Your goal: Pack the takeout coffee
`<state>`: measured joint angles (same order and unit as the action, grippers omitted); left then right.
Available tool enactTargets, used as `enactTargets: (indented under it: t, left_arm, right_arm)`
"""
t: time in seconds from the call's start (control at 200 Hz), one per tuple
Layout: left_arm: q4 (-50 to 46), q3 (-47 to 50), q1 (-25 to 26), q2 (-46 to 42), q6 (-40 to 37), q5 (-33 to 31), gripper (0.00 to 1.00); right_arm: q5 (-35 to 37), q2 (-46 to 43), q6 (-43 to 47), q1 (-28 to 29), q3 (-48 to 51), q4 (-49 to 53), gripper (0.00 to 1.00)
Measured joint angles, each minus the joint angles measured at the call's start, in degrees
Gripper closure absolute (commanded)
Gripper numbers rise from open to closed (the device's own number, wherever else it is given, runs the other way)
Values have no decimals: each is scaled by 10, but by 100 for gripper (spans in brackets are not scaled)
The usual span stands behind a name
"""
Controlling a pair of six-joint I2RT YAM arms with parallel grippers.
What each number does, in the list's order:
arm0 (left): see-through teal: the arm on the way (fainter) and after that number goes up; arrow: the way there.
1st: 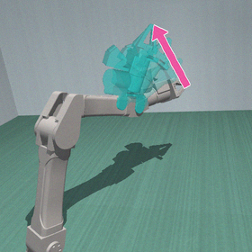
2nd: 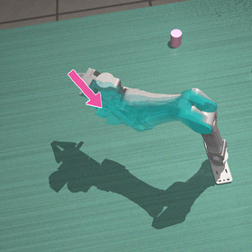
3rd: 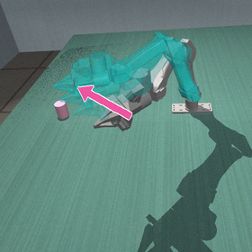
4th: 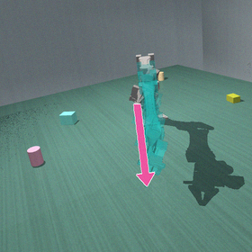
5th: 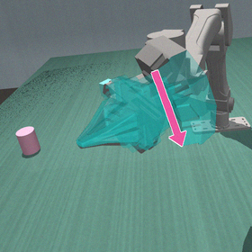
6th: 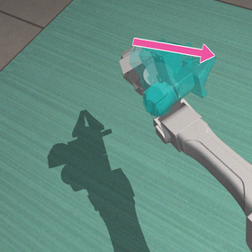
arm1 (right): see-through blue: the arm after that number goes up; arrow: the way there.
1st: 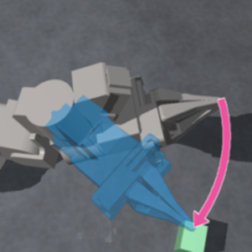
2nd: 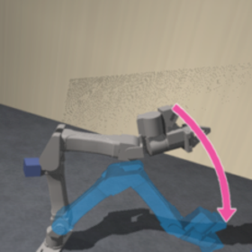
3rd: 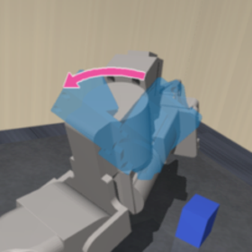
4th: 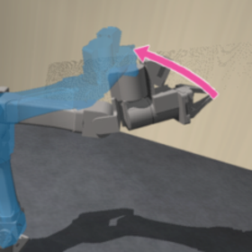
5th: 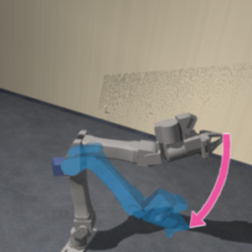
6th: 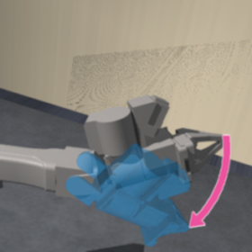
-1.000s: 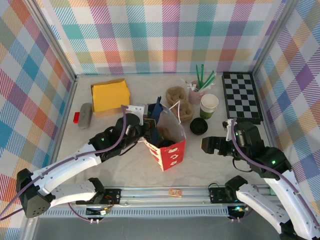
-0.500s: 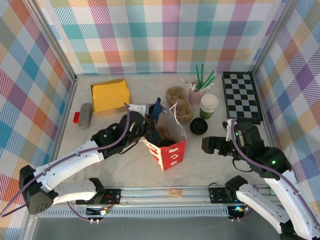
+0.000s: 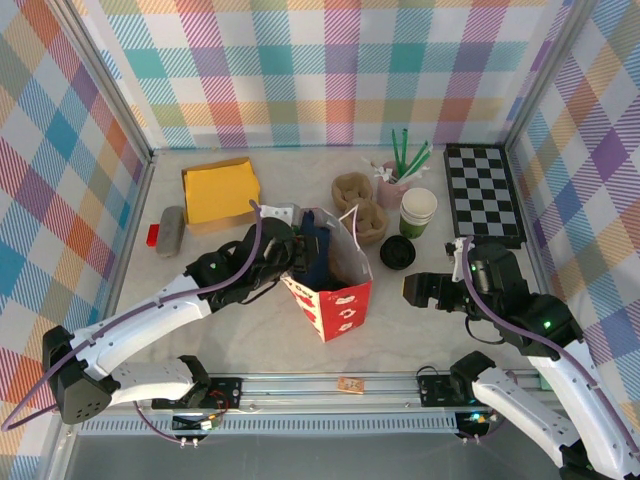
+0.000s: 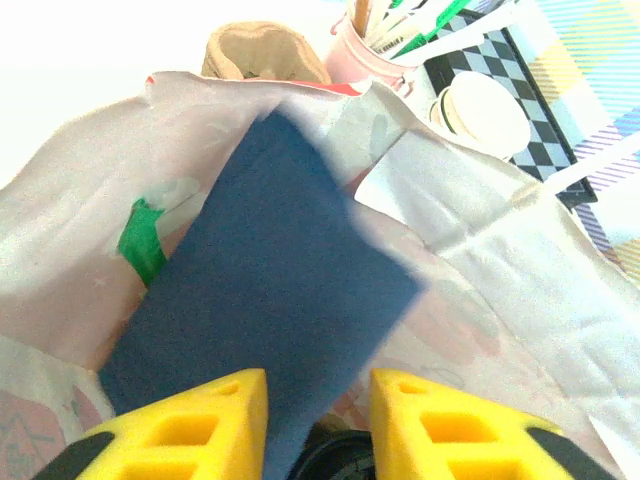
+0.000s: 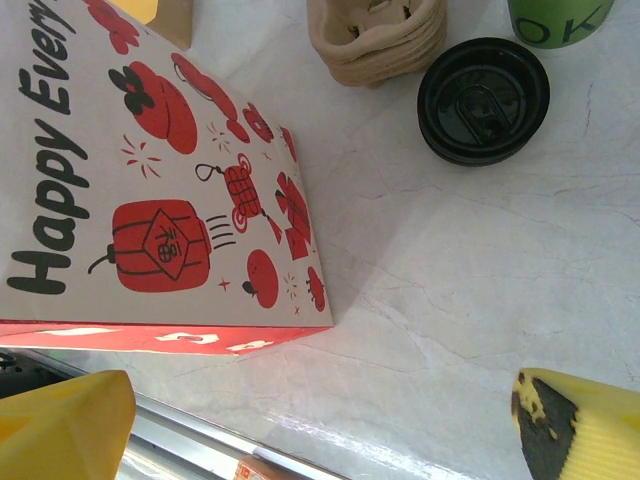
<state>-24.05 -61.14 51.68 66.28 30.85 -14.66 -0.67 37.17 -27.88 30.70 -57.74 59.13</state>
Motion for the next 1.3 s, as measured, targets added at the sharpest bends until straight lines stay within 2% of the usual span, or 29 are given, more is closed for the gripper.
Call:
enactTargets:
  t: [0.36,0.505,0.855,1.301]
  left_arm:
    - [-2,-25,0,5,-2,0,63]
    - [-5,-43,0,13,-4,1,58]
    - [-17,-69,0,13,-5,2,55]
    - [-77,-163,3,7,-33,1,53]
  right_arm:
    - [0,0,0,0,0,-3,3]
    - [0,1,0,0,0,-4,3]
    - [-1,10,3,0,0,-9,2]
    - [-16,44,31,0,-35,9,1]
